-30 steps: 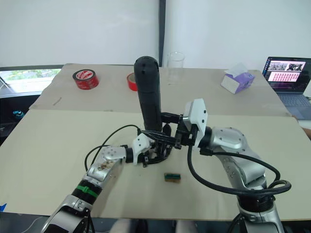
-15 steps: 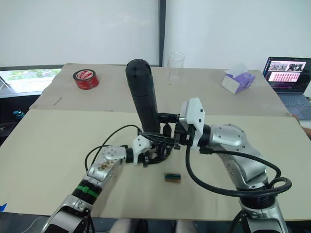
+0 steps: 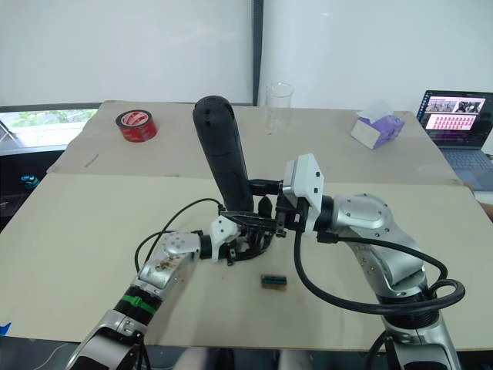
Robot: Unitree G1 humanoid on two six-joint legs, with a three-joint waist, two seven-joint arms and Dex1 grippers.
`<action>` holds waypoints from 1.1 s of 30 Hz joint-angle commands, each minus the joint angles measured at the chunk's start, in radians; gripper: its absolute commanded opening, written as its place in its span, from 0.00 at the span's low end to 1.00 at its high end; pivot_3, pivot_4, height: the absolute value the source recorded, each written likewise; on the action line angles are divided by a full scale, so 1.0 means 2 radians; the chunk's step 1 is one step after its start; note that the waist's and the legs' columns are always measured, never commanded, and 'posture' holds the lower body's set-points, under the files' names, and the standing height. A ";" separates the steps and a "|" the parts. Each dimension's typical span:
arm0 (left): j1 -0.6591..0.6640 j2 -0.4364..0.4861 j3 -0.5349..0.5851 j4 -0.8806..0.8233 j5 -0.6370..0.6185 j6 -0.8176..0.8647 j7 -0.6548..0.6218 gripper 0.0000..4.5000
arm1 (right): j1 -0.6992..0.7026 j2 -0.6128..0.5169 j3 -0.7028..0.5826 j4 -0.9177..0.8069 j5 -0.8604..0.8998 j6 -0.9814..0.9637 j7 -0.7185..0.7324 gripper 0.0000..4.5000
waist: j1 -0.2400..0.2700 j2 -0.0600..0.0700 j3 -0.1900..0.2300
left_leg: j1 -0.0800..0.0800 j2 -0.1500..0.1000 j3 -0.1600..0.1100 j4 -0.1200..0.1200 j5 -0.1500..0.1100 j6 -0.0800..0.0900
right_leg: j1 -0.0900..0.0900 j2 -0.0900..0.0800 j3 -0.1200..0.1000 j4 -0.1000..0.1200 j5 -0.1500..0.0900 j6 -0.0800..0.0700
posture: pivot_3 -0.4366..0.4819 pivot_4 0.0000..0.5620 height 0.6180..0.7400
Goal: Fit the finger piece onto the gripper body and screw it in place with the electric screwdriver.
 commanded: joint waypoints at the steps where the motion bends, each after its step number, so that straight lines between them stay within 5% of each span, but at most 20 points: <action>1: 0.018 0.004 -0.018 0.016 0.008 0.018 -0.006 0.51 | -0.016 -0.003 -0.010 -0.017 0.010 0.000 -0.001 0.43 | 0.000 0.000 0.000 | 0.000 0.000 0.000 0.000 0.000 0.000 | 0.000 0.000 0.000 0.000 0.000 0.000 | 0.48 0.27 1.00; 33: 0.018 0.004 -0.019 0.015 0.009 0.020 -0.005 0.51 | -0.018 0.011 -0.030 -0.011 0.051 0.040 -0.036 0.43 | 0.000 0.000 0.000 | 0.000 0.000 0.000 0.000 0.000 0.000 | 0.000 -0.003 -0.001 0.000 0.000 0.000 | 0.48 0.27 1.00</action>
